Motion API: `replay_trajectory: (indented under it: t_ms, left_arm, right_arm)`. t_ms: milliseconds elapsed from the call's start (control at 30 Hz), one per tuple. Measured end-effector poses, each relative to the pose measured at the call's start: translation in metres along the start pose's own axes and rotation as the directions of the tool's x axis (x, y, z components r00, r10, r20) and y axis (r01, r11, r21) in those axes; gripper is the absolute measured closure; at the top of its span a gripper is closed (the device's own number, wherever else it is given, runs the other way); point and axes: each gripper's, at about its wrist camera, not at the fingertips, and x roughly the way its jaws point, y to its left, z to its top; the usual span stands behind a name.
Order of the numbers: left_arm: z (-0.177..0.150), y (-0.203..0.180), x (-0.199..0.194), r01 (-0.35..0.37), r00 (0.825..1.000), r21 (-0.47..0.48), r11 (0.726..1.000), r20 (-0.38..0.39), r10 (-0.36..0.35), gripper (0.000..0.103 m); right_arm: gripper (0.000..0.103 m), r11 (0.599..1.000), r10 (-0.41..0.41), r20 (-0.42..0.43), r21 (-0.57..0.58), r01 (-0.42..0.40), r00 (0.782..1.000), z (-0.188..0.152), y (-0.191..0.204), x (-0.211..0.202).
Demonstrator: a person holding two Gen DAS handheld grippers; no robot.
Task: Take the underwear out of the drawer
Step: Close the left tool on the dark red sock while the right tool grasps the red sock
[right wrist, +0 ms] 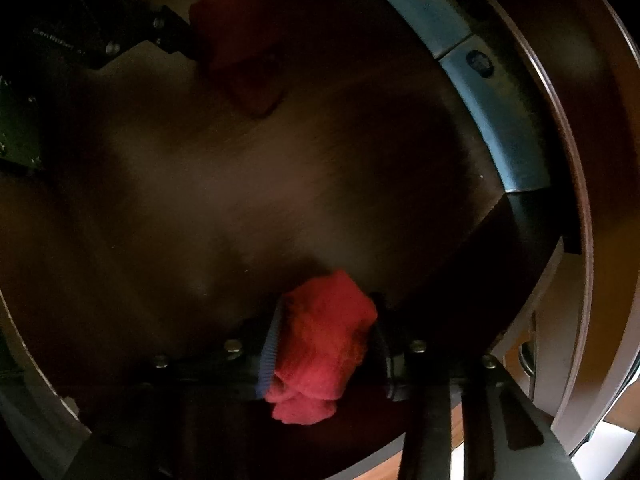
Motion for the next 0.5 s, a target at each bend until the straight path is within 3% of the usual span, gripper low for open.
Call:
replay_trajectory:
  t_ms: [167,333,500]
  left_arm:
    - [0.002,0.0,0.0,-0.015,1.0,0.025,1.0,0.015,0.015,0.071]
    - [0.002,0.008,-0.002,-0.029,0.999,-0.002,1.0,0.039,0.029,0.072]
    - [-0.004,0.021,-0.016,-0.022,0.995,-0.077,0.997,0.093,0.029,0.072]
  right_arm:
    - [0.075,1.0,-0.024,0.043,0.018,0.024,0.999,-0.002,0.004,-0.002]
    - [0.077,0.998,-0.015,0.104,0.065,0.008,0.994,0.001,-0.001,-0.015]
    - [0.077,0.99,0.039,0.167,0.125,-0.06,0.985,-0.001,-0.008,-0.026]
